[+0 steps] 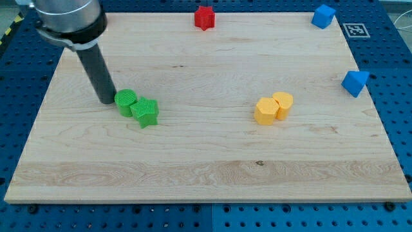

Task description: Push the red circle to the red star

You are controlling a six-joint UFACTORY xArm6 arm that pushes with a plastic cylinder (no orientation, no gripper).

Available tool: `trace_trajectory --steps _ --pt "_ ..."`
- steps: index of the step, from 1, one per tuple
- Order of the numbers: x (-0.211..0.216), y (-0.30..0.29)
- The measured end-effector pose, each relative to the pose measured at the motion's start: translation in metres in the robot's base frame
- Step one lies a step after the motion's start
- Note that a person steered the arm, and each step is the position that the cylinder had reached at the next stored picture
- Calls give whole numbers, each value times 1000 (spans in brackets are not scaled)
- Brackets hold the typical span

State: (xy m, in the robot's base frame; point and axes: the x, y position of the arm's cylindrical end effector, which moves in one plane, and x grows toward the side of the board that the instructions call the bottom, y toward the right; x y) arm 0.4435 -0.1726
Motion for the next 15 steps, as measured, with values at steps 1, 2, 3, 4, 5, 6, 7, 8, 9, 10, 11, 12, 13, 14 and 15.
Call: trace_trajectory --steps 1,2,3,4,5,6,7,8,9,10,11,12,13,14,15 --pt "0 26" --pt "-21 27" --pt "-62 -7" --pt "-89 -40" --pt "-120 -81" --pt "-153 -118" --pt "-168 -132" --pt "-185 -132" --pt "-242 -132" --pt "-251 -127" --pt "-250 -109" --pt "-250 -88" --pt "-237 -78" --pt "-212 -78" --pt "-211 -67"
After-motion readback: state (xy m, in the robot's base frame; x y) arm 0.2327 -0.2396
